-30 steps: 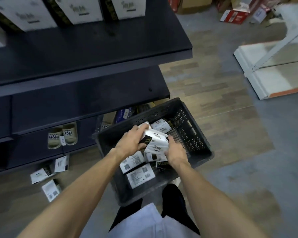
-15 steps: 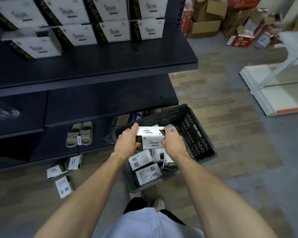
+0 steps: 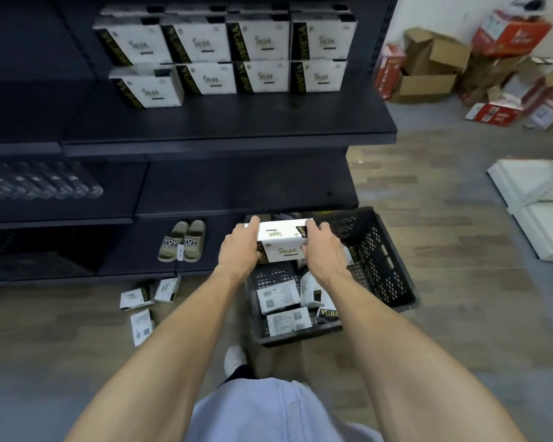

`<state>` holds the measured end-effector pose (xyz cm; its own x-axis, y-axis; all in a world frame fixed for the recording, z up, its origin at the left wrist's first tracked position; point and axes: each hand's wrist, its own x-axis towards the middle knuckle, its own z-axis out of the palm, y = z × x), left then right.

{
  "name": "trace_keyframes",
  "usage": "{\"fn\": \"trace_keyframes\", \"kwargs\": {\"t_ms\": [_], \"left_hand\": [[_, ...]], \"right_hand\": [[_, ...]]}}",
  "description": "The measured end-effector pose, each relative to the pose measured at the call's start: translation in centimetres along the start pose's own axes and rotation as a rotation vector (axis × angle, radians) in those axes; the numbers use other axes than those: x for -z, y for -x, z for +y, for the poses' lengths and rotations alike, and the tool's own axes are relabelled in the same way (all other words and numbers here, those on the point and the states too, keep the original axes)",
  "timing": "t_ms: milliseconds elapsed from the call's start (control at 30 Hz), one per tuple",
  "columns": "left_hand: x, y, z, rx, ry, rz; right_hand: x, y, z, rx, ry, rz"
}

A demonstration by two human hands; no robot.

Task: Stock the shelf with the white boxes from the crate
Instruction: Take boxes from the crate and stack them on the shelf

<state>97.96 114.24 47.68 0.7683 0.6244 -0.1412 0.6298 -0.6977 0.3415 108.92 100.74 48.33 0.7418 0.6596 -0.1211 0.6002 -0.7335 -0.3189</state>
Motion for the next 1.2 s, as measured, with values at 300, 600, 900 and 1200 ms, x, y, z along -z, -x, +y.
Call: {"fn": "trace_keyframes", "kwargs": {"t_ms": [300,600,900,1200], "left_hand": [[6.3,-3.3,-4.6,-0.002,0.021,0.122],[14.9,-11.3,-13.6,-0.044,0.042,0.166],[21.1,-20.6,-19.1,-0.151,0.015,0.185],[19.9,-26.4,-18.2,-0.179,0.082,0.156]], "right_hand": [[2.0,-4.0,-7.2,0.073,-0.006,0.102],[3.0,-12.3,-19.0,0.088,-0.026,0.173],[3.8,-21.0,-26.3,0.021,-0.048,0.235],[4.3,-25.9,-25.2,-0.039,0.084,0.234]]}}
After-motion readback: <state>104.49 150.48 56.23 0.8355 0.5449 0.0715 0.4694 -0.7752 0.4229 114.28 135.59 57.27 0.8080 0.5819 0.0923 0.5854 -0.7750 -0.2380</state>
